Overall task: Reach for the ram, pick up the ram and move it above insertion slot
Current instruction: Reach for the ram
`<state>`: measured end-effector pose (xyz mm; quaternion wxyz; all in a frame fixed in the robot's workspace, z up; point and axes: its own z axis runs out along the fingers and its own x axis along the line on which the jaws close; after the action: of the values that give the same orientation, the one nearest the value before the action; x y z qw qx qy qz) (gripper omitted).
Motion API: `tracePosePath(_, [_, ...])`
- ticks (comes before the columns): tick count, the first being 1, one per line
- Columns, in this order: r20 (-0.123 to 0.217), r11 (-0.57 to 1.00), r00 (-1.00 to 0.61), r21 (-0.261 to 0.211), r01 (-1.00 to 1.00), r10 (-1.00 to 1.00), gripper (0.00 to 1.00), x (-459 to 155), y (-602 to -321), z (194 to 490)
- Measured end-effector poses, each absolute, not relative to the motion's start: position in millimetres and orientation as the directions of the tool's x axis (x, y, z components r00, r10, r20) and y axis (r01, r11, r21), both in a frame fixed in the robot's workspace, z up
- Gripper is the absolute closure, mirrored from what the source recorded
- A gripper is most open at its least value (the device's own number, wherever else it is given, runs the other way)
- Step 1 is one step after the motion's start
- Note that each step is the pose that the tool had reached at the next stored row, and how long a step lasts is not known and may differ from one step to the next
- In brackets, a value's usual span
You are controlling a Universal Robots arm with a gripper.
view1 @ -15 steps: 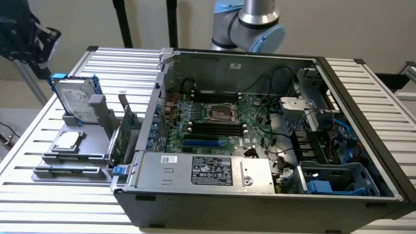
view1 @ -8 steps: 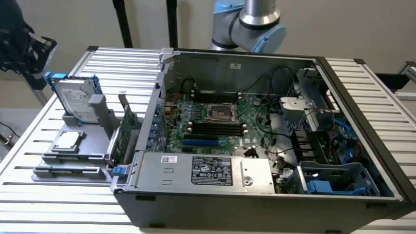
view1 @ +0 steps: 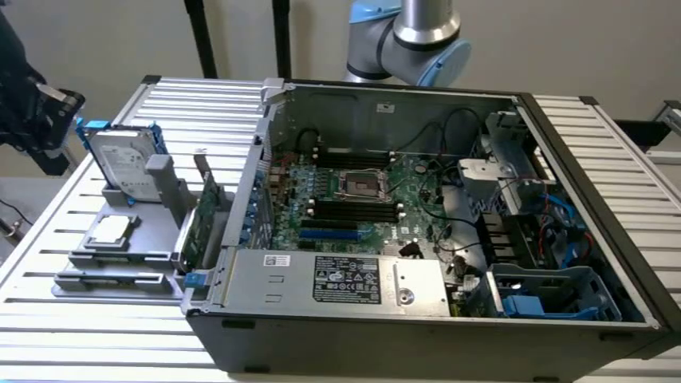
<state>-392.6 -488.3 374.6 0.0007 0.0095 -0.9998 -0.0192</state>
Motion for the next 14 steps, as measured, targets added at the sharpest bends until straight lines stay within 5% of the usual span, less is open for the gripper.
tracePosePath(14, [0.002,0.999,-1.0,0.038,-0.02,-0.02,0.89,-371.6,-514.7,361.8])
